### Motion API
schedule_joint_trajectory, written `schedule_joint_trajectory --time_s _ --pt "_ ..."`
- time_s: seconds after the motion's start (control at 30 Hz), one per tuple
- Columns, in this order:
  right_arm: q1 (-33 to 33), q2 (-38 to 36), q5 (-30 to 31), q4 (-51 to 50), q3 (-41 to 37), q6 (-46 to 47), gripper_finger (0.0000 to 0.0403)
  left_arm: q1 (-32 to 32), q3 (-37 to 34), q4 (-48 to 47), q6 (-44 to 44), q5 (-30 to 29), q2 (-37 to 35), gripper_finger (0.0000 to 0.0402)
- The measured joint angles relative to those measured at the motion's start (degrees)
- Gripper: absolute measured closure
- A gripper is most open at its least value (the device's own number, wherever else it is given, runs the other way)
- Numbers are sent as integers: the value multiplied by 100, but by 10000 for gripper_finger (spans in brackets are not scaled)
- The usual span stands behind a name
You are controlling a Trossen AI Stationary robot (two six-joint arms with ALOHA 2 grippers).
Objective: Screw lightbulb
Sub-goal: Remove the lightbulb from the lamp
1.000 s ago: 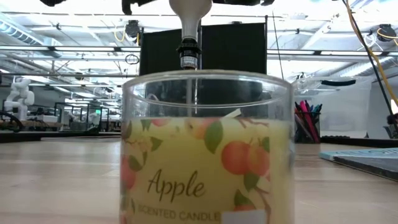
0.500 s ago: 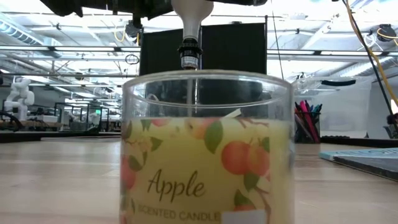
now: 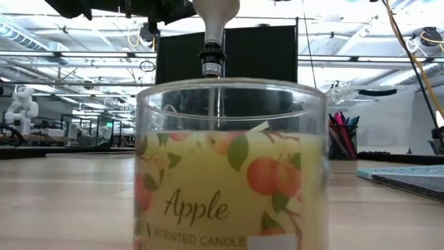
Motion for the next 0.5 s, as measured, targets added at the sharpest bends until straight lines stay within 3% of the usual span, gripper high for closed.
schedule_joint_trajectory --time_s 0.5 --pt "-15 -2 369 -22 0 -59 403 -255 0 -153 -40 -181 -5 402"
